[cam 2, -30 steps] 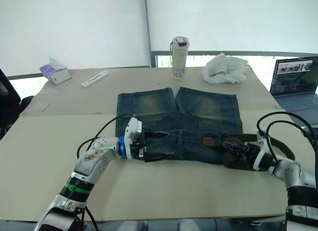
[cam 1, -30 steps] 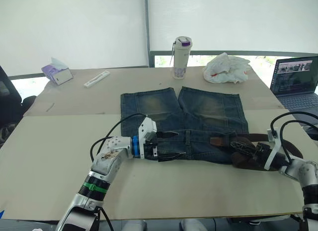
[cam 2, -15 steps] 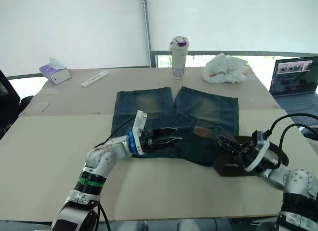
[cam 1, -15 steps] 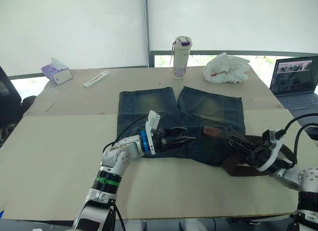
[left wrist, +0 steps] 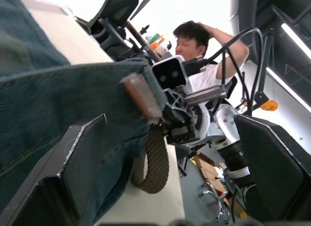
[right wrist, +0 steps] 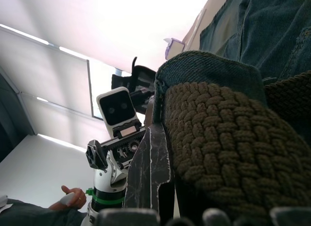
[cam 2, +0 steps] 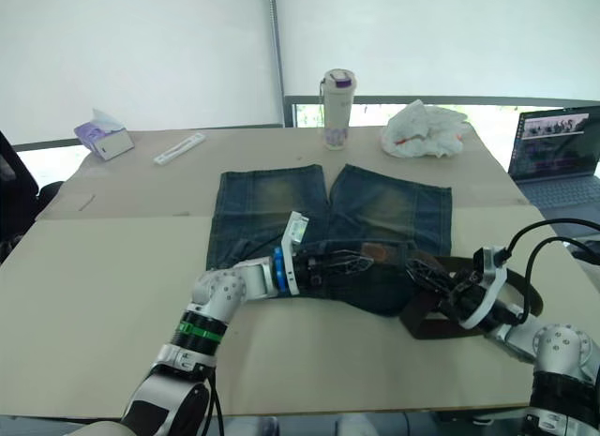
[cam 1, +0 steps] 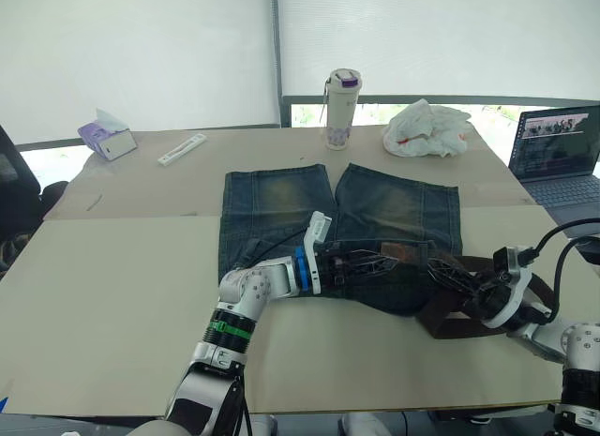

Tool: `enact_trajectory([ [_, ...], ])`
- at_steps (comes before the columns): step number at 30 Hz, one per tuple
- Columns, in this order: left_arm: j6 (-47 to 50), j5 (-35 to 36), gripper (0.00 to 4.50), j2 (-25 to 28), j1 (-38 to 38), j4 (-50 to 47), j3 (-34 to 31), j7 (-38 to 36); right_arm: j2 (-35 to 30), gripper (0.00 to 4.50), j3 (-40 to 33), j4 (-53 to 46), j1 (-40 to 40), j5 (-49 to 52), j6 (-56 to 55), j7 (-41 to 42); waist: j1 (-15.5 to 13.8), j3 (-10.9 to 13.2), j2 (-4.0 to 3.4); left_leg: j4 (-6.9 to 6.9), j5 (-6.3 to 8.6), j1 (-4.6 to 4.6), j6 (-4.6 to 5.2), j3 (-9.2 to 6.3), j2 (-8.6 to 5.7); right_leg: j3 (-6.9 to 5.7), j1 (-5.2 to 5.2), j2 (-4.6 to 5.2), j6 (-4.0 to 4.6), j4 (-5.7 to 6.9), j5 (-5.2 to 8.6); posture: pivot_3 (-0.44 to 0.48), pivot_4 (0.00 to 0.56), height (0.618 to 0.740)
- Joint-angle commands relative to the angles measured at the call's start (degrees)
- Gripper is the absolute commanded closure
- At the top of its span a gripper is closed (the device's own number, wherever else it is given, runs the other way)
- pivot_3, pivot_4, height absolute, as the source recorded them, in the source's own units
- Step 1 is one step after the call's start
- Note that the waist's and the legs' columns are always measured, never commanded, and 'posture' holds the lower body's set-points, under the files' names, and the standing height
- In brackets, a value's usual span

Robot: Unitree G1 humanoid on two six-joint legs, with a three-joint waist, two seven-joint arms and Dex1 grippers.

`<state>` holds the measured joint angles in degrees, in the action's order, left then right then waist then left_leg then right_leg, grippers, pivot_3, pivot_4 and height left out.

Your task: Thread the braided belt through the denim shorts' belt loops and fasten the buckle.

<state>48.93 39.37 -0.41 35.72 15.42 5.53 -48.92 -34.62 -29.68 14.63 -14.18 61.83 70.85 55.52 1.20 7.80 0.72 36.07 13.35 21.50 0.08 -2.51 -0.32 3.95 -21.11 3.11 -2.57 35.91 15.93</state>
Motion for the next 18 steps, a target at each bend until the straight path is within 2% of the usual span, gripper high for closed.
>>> enact_trajectory([
  [1,-2.1,-0.3,0.28,-1.9,0.2,0.5,-0.7,0.4,-0.2,4.50,0.6,-1.6,0.1,0.2,-1.9,1.9,-0.1,0.0,0.00,0.00,0.00,0.01,0.00,0.00,0.00,0.00,0.00,0.01,0.00,-0.01,0.00,0.000,0.150,0.740],
  [3,-2.1,0.4,0.88,-3.0,0.4,0.9,-2.0,1.2,-0.4,4.50,1.1,-1.2,0.3,-0.5,-2.6,2.6,-0.1,0.0,0.01,0.01,0.00,0.02,0.00,0.01,-0.01,0.00,0.00,0.01,0.00,-0.02,0.00,0.000,0.150,0.740],
  [10,-1.1,2.1,4.30,-6.3,2.1,3.1,-5.8,3.4,-0.7,4.50,2.1,-2.3,1.0,-0.9,-3.4,2.3,-0.1,0.0,0.01,0.01,0.00,0.03,0.00,0.04,0.00,0.00,0.00,0.01,0.00,-0.02,0.00,0.000,0.150,0.740],
  [11,-1.5,1.4,4.46,-6.3,2.3,3.4,-5.3,3.1,-0.7,4.50,2.2,-2.3,1.1,-1.0,-3.6,2.3,-0.1,0.0,0.02,0.01,0.00,0.03,0.00,0.05,0.00,0.00,0.00,0.01,0.00,-0.02,0.00,0.000,0.150,0.740],
  [16,-2.1,-0.5,4.46,-5.9,1.2,2.8,-2.5,1.6,-0.6,4.50,2.6,-3.3,1.5,-2.4,-6.2,2.9,-0.2,0.0,0.02,0.01,0.00,0.03,0.00,0.06,-0.02,0.00,0.00,0.01,0.00,-0.02,0.00,0.000,0.150,0.740],
  [18,-2.3,-0.7,4.50,-6.1,1.0,2.8,-2.7,1.9,-1.1,3.70,2.6,-4.1,2.8,-3.1,-7.4,3.7,-0.2,0.0,0.02,0.01,0.00,0.03,0.00,0.06,-0.02,-0.01,0.00,0.02,0.00,-0.02,0.00,0.000,0.150,0.740],
])
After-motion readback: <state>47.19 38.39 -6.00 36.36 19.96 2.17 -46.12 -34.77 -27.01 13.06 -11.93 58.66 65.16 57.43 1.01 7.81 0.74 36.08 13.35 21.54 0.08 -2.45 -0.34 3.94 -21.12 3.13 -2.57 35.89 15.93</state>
